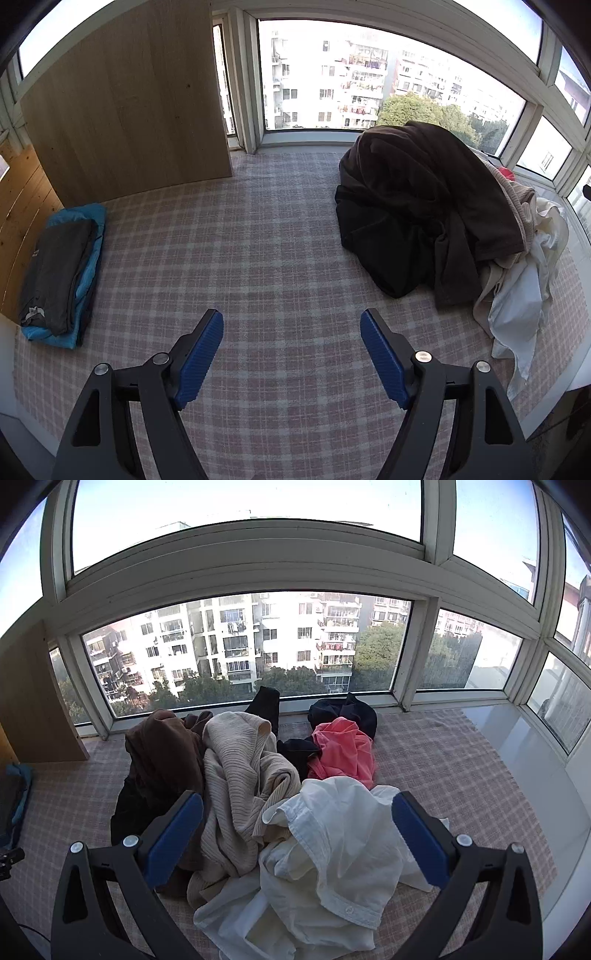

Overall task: Fold clothes
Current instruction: 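Lower the right tool onto the navy garment and close its fingers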

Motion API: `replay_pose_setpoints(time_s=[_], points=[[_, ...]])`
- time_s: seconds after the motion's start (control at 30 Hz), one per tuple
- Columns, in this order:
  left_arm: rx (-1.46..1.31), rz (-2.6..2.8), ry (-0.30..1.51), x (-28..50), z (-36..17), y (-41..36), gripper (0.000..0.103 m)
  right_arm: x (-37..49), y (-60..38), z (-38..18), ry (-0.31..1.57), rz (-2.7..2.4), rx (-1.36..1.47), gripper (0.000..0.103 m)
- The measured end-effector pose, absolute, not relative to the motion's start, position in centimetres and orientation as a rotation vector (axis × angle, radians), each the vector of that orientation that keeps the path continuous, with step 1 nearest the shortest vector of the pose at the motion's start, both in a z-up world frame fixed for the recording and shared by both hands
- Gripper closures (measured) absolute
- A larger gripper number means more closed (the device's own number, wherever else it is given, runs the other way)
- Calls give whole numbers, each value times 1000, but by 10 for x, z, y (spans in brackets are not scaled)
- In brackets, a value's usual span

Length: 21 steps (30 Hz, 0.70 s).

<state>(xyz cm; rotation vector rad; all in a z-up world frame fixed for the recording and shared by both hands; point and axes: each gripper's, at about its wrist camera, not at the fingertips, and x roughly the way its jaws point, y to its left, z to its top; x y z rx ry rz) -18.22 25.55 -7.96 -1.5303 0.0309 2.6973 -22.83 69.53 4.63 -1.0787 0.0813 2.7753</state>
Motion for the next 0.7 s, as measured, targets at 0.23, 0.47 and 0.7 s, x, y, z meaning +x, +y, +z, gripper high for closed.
replay_pose_setpoints(time_s=[0.23, 0.47, 0.7], points=[[-1568, 2711, 68, -215, -93, 271, 36, -319, 742, 36, 266, 2768, -1215, 0], [-1621, 2655, -19, -250, -105, 276, 36, -408, 747, -49, 538, 2573, -1665, 49], [-1568, 2660, 89, -267, -103, 289, 32, -457, 763, -120, 742, 2282, -1832, 52]])
